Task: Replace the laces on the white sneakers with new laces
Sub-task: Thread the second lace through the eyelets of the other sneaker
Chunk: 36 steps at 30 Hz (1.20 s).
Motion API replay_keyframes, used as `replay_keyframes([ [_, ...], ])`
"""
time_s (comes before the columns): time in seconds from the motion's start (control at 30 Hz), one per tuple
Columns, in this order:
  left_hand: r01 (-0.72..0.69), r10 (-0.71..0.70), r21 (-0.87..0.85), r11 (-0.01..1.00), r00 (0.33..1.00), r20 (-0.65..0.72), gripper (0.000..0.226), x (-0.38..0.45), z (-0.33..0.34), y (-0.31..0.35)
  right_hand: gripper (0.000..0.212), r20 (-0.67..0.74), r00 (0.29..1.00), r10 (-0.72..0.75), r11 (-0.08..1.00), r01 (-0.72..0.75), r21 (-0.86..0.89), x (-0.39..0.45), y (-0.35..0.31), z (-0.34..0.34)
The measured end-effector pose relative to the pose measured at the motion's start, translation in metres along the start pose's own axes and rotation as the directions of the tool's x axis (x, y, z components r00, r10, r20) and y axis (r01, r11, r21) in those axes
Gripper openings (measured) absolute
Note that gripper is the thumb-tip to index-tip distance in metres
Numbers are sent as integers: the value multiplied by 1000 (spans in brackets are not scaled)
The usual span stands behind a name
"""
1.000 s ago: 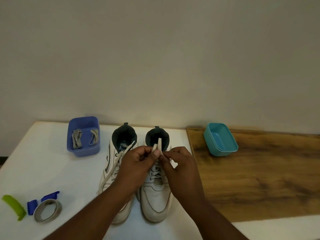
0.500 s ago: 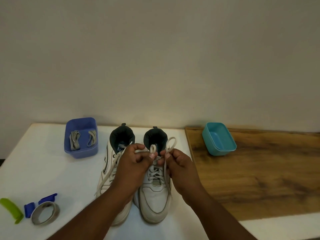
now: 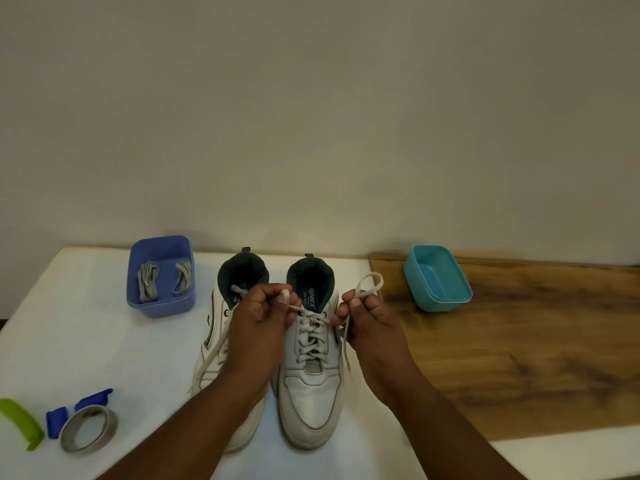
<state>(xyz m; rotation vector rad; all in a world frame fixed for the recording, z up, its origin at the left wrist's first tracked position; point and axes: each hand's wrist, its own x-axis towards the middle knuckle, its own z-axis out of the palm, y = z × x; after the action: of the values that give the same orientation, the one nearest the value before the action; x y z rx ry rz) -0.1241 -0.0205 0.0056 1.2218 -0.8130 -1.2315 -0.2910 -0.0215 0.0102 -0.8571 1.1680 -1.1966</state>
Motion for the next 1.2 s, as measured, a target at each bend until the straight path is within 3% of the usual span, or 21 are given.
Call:
replay_keyframes([
  [0.07, 0, 0, -5, 1000, 1000, -8, 13, 0, 2, -1, 24, -9, 1000, 17, 1000, -18, -13, 1, 3, 1],
  [0.13, -14, 13, 30, 999, 999, 34, 15, 0, 1, 2, 25, 20, 999, -34, 986, 37, -163, -1, 5, 4],
  [0.27, -124, 68, 203, 971, 962, 265, 21, -2, -4, 8, 23, 81, 975, -206, 833, 218, -508, -3, 9, 6],
  [0.4, -238, 72, 418, 877, 924, 374, 11, -1, -5, 8, 20, 136, 960, -244, 763, 277, -584, -8, 6, 7],
  [0.53, -222, 14, 431, 875, 900, 435, 54, -2, -6, 8, 28, 266, 909, -322, 582, 412, -701, -7, 5, 2],
  [0.63, -220, 37, 398, 891, 907, 420, 42, -2, -8, 6, 34, 388, 881, -272, 417, 471, -777, -6, -1, 0],
  [0.73, -227, 93, 386, 894, 937, 336, 28, -3, -8, 2, 34, 423, 885, -193, 327, 464, -823, -6, -3, -1],
  [0.8, -252, 144, 403, 880, 949, 280, 16, -4, -7, 1, 27, 408, 876, -257, 324, 476, -818, -6, -2, 0],
  [0.87, -267, 176, 442, 856, 956, 237, 5, -5, -4, 2, 15, 334, 889, -314, 390, 442, -808, -10, -3, 2],
  [0.93, -282, 207, 507, 814, 958, 200, 11, -4, -3, 1, 17, 277, 910, -310, 440, 395, -806, -14, -4, 5],
  [1.03, -288, 214, 519, 805, 956, 199, 10, -2, -4, 1, 16, 325, 886, -331, 326, 430, -842, -15, 0, 6],
  [1.13, -317, 212, 510, 799, 944, 254, 10, -2, -7, 0, 36, 363, 882, -301, 229, 437, -870, -13, 0, 5],
  [1.2, -344, 208, 527, 777, 931, 301, 11, 0, -9, -2, 41, 376, 882, -284, 221, 442, -869, -12, 0, 5],
])
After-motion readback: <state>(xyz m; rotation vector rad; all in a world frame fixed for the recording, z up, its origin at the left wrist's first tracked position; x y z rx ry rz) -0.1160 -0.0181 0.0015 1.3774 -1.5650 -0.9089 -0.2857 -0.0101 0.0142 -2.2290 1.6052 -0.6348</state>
